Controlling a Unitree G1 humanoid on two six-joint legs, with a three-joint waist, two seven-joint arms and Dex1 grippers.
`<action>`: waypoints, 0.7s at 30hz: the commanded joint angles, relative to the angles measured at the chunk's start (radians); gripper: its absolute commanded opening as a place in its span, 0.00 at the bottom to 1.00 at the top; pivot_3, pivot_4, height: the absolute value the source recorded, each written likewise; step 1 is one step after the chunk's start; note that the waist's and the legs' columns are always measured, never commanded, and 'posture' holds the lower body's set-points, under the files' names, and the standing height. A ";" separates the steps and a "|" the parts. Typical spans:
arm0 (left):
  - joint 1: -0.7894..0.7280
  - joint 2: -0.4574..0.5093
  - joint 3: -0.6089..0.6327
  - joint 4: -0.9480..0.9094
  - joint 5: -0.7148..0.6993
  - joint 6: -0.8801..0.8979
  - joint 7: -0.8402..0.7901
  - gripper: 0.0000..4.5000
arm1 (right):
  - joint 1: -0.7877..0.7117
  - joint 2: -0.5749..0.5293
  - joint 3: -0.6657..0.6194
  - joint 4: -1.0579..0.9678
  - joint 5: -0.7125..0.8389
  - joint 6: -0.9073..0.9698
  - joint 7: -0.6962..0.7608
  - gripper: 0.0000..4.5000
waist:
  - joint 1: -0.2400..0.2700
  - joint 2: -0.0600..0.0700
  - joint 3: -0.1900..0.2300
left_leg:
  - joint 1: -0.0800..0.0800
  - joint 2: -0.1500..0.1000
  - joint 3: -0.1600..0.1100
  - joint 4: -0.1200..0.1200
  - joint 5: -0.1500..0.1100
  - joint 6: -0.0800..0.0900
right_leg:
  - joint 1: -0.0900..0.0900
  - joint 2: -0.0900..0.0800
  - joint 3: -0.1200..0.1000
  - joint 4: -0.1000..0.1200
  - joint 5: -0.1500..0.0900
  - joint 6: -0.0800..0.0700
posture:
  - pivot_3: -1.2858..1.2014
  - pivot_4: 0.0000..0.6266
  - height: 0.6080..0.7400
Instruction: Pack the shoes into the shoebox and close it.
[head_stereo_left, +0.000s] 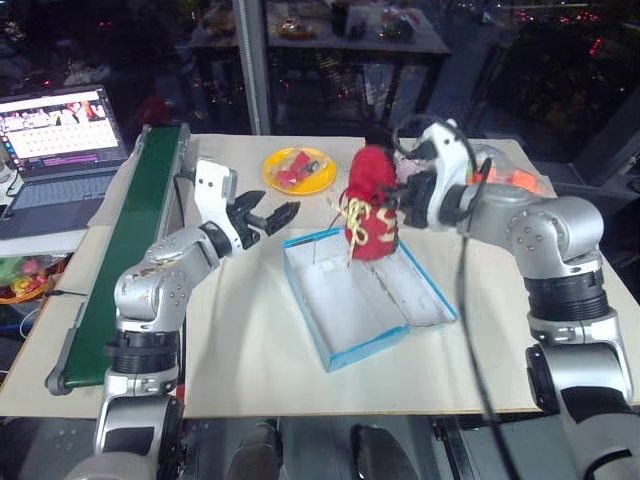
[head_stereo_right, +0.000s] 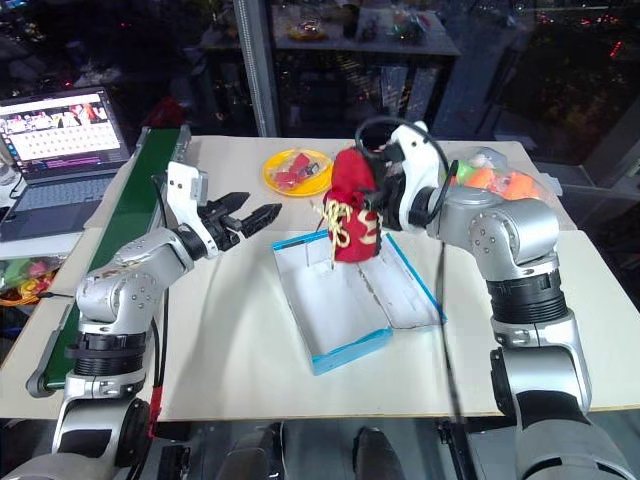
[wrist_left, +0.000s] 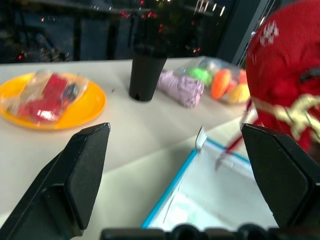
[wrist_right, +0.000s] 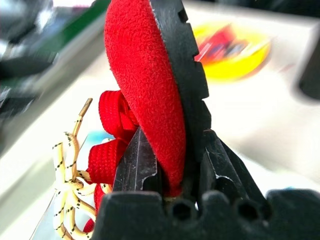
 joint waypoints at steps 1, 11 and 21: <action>0.025 -0.010 -0.013 -0.052 0.015 -0.009 0.007 1.00 | -0.008 -0.022 -0.021 -0.061 -0.005 0.094 0.026 0.10 | 0.008 0.000 0.000 | 0.000 0.000 0.000 0.000 0.000 0.000 | 0.000 0.000 0.000 0.000 0.000 0.000 | 0.52 0.24 0.97; 0.118 -0.076 -0.016 -0.103 0.027 -0.016 0.059 1.00 | 0.085 -0.003 -0.004 -0.135 -0.003 0.300 0.031 0.10 | 0.014 0.000 0.000 | 0.000 0.000 0.000 0.001 0.000 0.000 | 0.000 0.000 0.000 0.000 0.000 0.000 | 0.52 0.24 0.97; 0.206 -0.114 -0.012 -0.183 0.025 -0.006 0.112 1.00 | 0.173 -0.056 0.101 -0.173 -0.061 0.334 0.093 0.10 | 0.015 0.000 0.000 | 0.000 0.000 0.000 0.003 0.000 0.000 | 0.001 0.000 0.000 0.001 0.000 0.000 | 0.52 0.24 0.97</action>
